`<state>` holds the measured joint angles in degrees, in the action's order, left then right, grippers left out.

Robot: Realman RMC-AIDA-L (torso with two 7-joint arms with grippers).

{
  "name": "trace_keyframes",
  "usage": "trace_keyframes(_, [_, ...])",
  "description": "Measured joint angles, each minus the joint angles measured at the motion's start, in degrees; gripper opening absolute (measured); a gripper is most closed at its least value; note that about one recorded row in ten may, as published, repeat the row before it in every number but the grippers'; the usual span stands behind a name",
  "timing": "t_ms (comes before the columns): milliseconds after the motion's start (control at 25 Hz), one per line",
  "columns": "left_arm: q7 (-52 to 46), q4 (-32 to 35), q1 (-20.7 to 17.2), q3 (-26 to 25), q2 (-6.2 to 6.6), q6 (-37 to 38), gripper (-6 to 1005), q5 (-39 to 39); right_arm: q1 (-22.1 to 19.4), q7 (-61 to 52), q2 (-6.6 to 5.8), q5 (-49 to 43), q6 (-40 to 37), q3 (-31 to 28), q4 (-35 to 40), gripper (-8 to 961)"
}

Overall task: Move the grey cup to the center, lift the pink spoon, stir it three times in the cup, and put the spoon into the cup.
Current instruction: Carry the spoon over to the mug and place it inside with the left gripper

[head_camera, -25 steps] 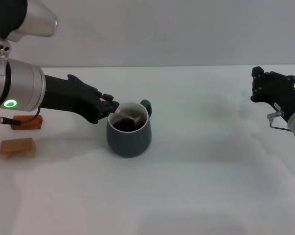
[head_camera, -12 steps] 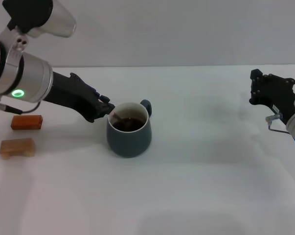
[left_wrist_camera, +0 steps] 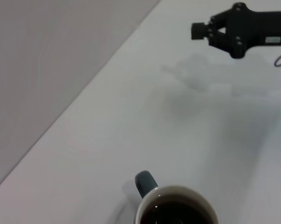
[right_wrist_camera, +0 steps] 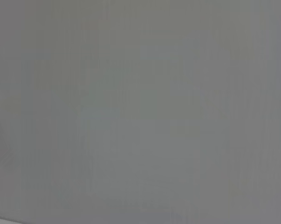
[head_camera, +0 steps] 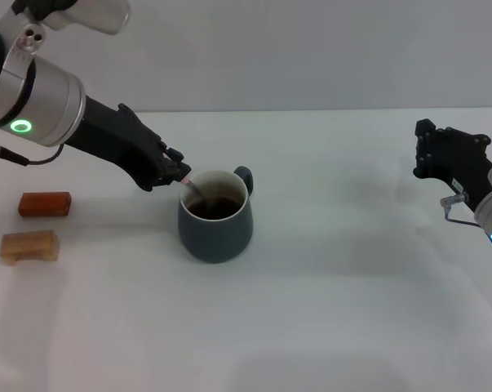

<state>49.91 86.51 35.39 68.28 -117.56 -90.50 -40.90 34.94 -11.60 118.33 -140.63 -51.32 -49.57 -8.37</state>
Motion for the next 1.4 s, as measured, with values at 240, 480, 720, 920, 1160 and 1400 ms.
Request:
trace_keyframes(240, [1.2, -1.0, 3.9, 0.1, -0.1, -3.5, 146, 3.4, -0.3, 0.0, 0.0, 0.0, 0.0, 0.1, -0.4, 9])
trace_keyframes(480, [3.6, -4.0, 6.8, -1.3, -0.2, -4.9, 146, 3.7, -1.0, 0.0, 0.06, 0.0, 0.0, 0.2, -1.2, 9])
trace_keyframes(720, [6.1, -6.9, 8.4, -1.8, -0.29, -3.4, 146, 3.8, -1.7, 0.0, 0.06, 0.0, -0.1, 0.4, -1.9, 9])
trace_keyframes(920, [7.9, -9.8, 9.2, -1.9, -0.36, -1.9, 146, 3.8, -2.1, 0.0, 0.06, 0.0, -0.1, 0.5, -2.2, 9])
trace_keyframes(1160, [9.9, -12.0, 9.4, -2.6, -0.39, -1.1, 146, 3.9, -2.3, 0.0, 0.06, 0.0, -0.1, 0.5, -2.8, 10])
trace_keyframes(1400, [12.2, -14.2, 9.5, -2.9, -0.32, -0.8, 146, 3.9, -2.6, 0.0, 0.06, -0.1, -0.1, 0.5, -3.2, 10])
